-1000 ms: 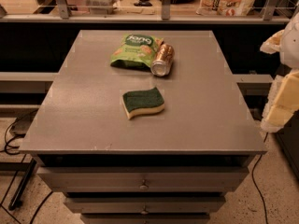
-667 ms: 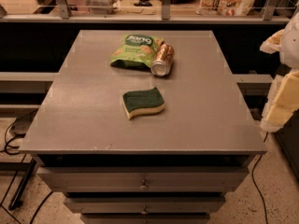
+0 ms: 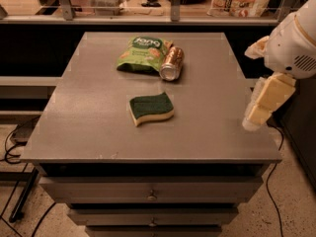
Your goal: Pick sponge
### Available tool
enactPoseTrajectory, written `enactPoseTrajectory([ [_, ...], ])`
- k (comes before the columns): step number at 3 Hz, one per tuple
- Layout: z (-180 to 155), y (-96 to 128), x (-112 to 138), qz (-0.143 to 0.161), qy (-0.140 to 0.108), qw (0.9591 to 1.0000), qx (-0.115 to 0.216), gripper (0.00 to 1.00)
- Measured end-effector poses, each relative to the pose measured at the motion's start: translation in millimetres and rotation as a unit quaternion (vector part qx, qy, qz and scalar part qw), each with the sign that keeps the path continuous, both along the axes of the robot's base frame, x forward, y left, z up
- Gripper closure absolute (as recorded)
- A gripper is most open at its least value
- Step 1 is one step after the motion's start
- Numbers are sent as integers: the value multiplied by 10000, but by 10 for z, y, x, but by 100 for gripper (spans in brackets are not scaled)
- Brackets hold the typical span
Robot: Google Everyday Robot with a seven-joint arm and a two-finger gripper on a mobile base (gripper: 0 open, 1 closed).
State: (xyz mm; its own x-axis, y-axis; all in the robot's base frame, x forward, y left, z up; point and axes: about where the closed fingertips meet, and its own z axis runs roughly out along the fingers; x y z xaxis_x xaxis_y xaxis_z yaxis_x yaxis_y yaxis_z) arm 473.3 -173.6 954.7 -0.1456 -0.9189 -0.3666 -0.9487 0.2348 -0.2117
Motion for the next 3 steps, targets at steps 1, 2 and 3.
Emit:
enactPoseTrajectory([
  [1,0,0,0,0,0,10000,0,0],
  [2,-126,249,125,93,45,9985,534,0],
  [3,-209,443,218,170,80,9952,956,0],
])
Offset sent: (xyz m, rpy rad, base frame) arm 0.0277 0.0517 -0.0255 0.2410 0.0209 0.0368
